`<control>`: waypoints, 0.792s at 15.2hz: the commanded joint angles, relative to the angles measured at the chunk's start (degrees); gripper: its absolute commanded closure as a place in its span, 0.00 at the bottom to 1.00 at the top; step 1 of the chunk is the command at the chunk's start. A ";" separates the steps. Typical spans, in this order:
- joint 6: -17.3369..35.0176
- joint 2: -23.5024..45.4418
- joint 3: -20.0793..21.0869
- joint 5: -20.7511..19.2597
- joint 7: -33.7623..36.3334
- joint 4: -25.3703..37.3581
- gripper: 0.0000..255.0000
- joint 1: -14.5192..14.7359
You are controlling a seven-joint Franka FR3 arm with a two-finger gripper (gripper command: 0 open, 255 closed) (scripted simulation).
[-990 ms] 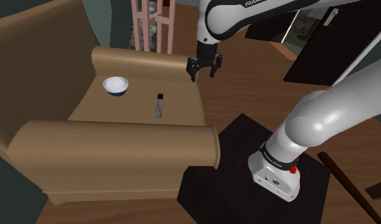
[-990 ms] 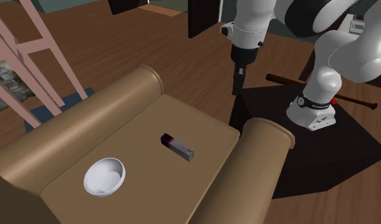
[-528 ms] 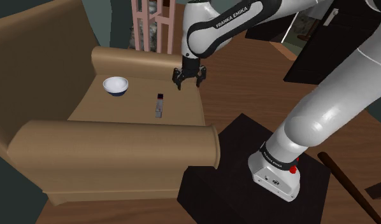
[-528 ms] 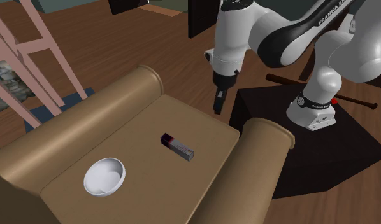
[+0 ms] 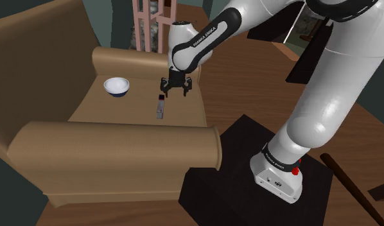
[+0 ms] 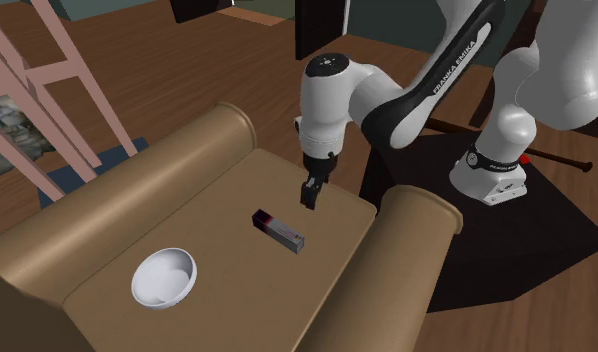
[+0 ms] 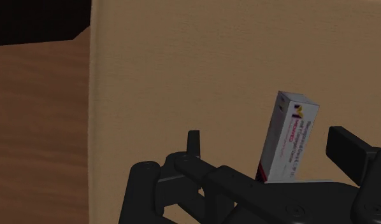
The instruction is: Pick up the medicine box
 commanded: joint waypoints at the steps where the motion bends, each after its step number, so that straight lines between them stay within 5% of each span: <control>1: 2.15 4.89 -0.56 -1.01 2.28 3.01 0.00 0.47; 12: 7.00 26.58 -3.76 -2.28 9.56 21.45 0.00 3.45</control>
